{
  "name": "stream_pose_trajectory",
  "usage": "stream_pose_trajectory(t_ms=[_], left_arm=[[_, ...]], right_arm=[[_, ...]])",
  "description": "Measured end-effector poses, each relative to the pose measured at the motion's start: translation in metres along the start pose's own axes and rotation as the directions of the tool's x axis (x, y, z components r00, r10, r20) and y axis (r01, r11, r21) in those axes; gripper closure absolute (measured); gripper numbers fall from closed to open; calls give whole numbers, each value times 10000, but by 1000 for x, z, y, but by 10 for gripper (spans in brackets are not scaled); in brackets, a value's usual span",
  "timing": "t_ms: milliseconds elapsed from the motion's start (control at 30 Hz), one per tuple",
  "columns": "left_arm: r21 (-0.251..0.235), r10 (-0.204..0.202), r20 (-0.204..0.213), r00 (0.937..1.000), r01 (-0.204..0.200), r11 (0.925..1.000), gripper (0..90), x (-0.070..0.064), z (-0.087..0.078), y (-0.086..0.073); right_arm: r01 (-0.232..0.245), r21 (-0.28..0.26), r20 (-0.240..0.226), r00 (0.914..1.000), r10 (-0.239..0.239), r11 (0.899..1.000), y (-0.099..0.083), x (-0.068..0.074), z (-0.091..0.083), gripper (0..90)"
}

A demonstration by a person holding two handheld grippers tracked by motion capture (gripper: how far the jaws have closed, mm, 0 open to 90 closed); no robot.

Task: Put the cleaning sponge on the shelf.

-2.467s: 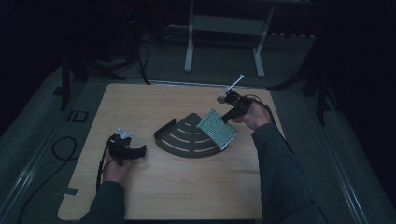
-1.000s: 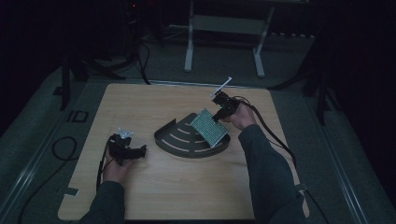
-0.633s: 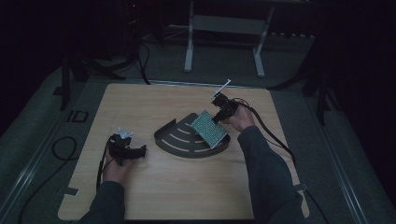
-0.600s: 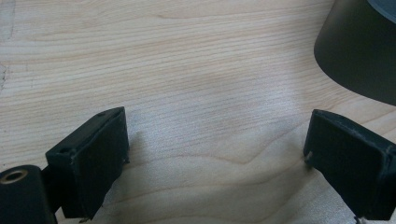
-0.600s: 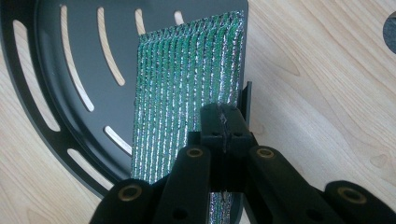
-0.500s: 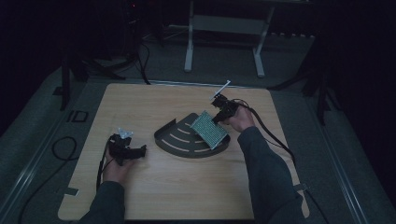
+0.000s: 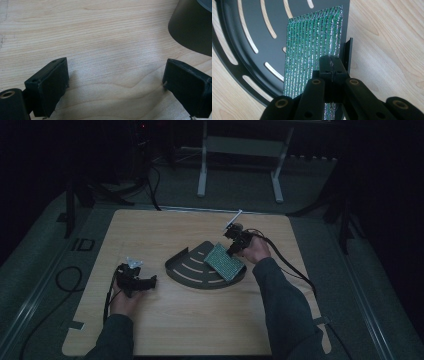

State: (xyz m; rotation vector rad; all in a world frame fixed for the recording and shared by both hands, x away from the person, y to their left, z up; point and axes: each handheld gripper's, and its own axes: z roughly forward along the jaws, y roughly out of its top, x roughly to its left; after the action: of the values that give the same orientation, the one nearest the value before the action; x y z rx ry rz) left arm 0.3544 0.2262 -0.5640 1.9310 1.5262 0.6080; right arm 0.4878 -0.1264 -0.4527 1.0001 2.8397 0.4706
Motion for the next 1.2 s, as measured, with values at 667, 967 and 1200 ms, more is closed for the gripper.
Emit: stream_pose_trajectory(t_ms=[667,967,1200], left_arm=[[2,1,1,10000,-1,10000,70,0,0,0],[0,0,1,10000,0,10000,70,0,0,0],[-1,-1,0,10000,1,10000,69,0,0,0]], right_arm=[[116,387,245,9996,-126,9992,-2,-3,0,895],[-27,523,482,9988,1,9986,-7,-9,7,894],[64,489,456,9989,-87,9988,-8,-10,9,893]])
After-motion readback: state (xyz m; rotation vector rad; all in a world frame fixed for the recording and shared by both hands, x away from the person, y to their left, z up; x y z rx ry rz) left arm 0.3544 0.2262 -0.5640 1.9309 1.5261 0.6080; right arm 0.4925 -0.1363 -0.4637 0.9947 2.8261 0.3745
